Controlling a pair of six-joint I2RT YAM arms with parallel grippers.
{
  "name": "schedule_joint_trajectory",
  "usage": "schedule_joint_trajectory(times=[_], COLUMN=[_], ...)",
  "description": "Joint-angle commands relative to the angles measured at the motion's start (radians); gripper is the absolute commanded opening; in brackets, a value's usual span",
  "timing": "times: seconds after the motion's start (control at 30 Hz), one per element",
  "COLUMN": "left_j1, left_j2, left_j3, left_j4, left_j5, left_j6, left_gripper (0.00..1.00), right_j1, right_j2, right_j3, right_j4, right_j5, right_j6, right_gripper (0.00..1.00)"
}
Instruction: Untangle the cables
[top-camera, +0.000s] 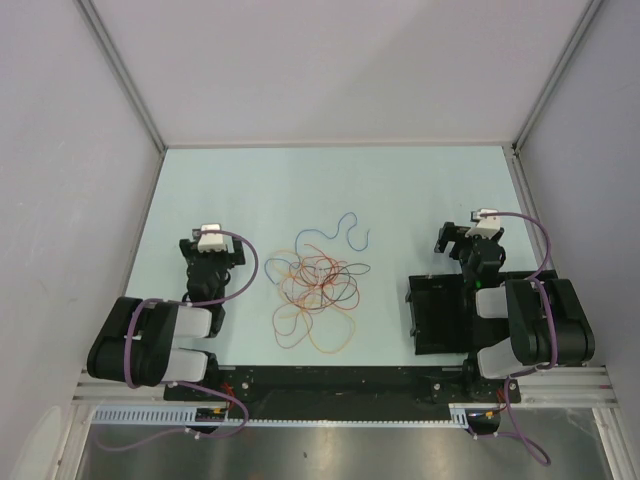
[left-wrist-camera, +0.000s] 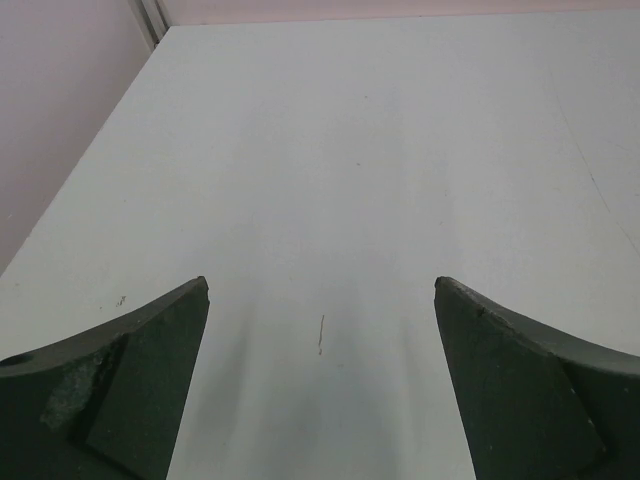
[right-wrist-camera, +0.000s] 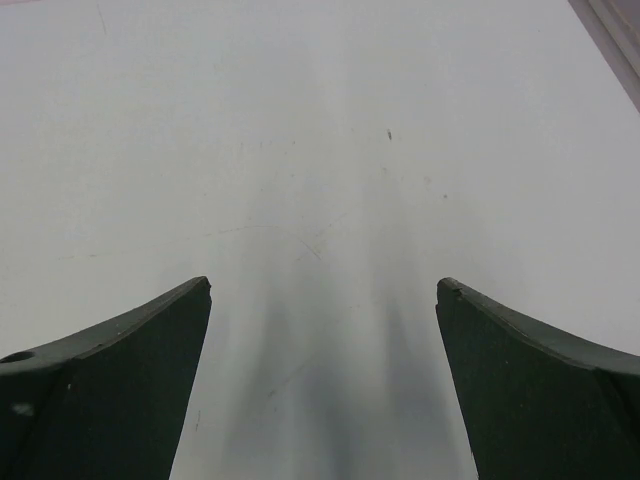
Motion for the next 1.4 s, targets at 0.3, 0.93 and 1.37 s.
schedule_joint_trajectory(times=[0.3, 0.93, 1.37], left_j1=[0.008, 0.033, 0.123], left_j2=[-0.010, -0.056, -0.288], left_j3=[0.021, 0.043, 0.639], left_j4=[0.062, -0.018, -1.497], left_j5=[0.002, 0.037, -0.070], left_j6=[-0.021, -0.029, -1.010], left_gripper=[1.00, 1.00, 1.00], right_j1=[-0.007, -0.006, -0.006], right_j2=[0.009, 0.009, 0.009], right_j3=[-0.002, -0.002, 0.000], right_j4=[0.032, 0.032, 0.029], right_j5=[0.003, -0.001, -0.001], right_j6=[-0.017, -0.017, -0.016], right_gripper=[1.00, 1.00, 1.00])
